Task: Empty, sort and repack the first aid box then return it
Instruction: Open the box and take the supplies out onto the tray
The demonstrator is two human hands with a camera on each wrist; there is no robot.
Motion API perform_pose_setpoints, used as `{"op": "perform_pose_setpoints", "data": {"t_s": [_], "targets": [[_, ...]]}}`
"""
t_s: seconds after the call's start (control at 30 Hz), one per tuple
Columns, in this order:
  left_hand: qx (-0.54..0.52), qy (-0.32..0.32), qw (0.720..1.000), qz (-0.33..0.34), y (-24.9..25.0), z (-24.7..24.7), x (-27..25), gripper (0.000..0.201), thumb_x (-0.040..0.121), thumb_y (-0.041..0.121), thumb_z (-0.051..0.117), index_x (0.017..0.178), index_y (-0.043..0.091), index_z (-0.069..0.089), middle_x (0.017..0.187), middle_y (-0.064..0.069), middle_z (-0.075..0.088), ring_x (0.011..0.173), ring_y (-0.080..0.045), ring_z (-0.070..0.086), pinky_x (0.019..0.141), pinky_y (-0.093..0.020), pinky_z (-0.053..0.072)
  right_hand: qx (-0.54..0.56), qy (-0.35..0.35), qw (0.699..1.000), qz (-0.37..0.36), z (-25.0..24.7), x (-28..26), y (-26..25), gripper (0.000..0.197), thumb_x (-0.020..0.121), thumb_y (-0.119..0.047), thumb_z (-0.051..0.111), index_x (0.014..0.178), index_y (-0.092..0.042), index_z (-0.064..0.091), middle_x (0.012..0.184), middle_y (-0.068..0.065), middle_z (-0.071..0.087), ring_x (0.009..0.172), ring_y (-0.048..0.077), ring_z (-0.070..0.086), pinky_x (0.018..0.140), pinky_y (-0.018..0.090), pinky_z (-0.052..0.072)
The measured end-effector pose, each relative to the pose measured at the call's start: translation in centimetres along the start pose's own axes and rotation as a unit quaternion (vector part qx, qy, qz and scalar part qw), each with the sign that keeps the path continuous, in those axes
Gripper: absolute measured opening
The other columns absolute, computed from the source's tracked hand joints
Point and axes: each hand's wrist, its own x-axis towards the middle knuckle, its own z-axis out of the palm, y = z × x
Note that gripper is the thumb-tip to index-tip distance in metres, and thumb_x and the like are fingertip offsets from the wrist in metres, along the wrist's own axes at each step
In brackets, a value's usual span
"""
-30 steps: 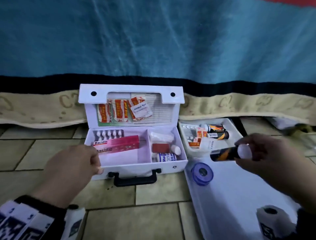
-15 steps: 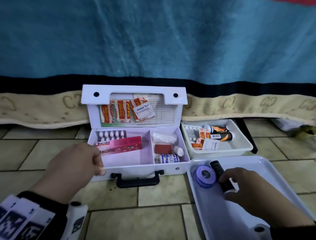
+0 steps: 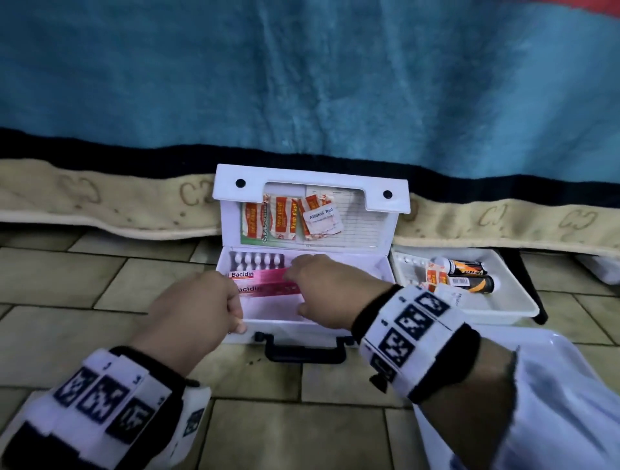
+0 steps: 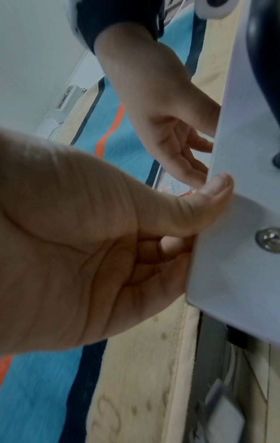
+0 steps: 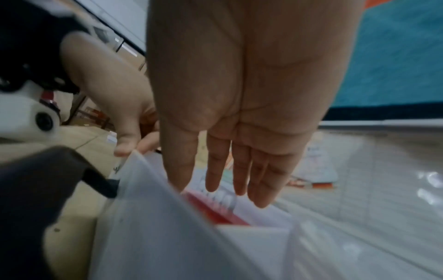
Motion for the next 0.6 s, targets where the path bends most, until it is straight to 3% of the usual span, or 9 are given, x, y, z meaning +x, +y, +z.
{"op": "perform_pose_setpoints", "data": {"t_s": [0.1,0.17,0.3,0.43,0.6], "targets": [[-0.007,0.002,1.000,-0.004,0.0,0.0,-0.2,0.024,0.064,0.025,0.084,0.056,0.025,0.062,0.069,0.011,0.062,0.071,-0.011,0.060,0.060,-0.023,0.040,-0.054,-0.063,0.996,0.027,0.7,1.1,-0.7,0.036,0.092,-0.014,0.048,0.127,-0.007,0.052,0.133,0.013,0.040,0.121,0.032,0.039,0.099,0.045,0.042],[0.000,0.003,1.000,-0.001,0.0,0.0,-0.3,0.023,0.065,0.027,0.084,0.058,0.024,0.062,0.069,0.011,0.062,0.071,-0.009,0.059,0.057,-0.023,0.037,-0.085,-0.069,0.993,0.036,0.9,1.3,-1.0,0.036,0.091,-0.008,0.046,0.126,-0.006,0.053,0.130,0.015,0.038,0.120,0.034,0.040,0.098,0.045,0.042],[0.009,0.012,1.000,0.007,0.0,-0.1,-0.4,0.024,0.066,0.028,0.082,0.058,0.025,0.060,0.073,0.009,0.064,0.075,-0.012,0.060,0.060,-0.023,0.037,-0.017,-0.018,0.999,0.045,1.4,1.6,-1.2,0.040,0.089,0.000,0.048,0.128,-0.005,0.046,0.123,0.016,0.048,0.110,0.034,0.055,0.084,0.039,0.047],[0.011,0.018,1.000,0.016,0.0,0.0,-0.5,0.024,0.066,0.029,0.082,0.057,0.026,0.060,0.071,0.011,0.063,0.074,-0.011,0.059,0.062,-0.024,0.038,0.072,0.037,0.995,0.059,0.8,0.8,-1.0,0.039,0.085,0.000,0.052,0.122,-0.009,0.042,0.111,0.014,0.059,0.099,0.032,0.060,0.072,0.033,0.045],[0.029,0.026,0.999,0.019,-0.1,0.1,-0.6,0.024,0.066,0.029,0.083,0.057,0.024,0.060,0.071,0.010,0.062,0.069,-0.010,0.057,0.059,-0.025,0.040,0.224,0.136,0.961,0.091,-2.9,-4.8,1.5,0.036,0.080,-0.006,0.065,0.109,-0.024,0.051,0.095,-0.002,0.063,0.075,0.017,0.061,0.059,0.026,0.048]]}}
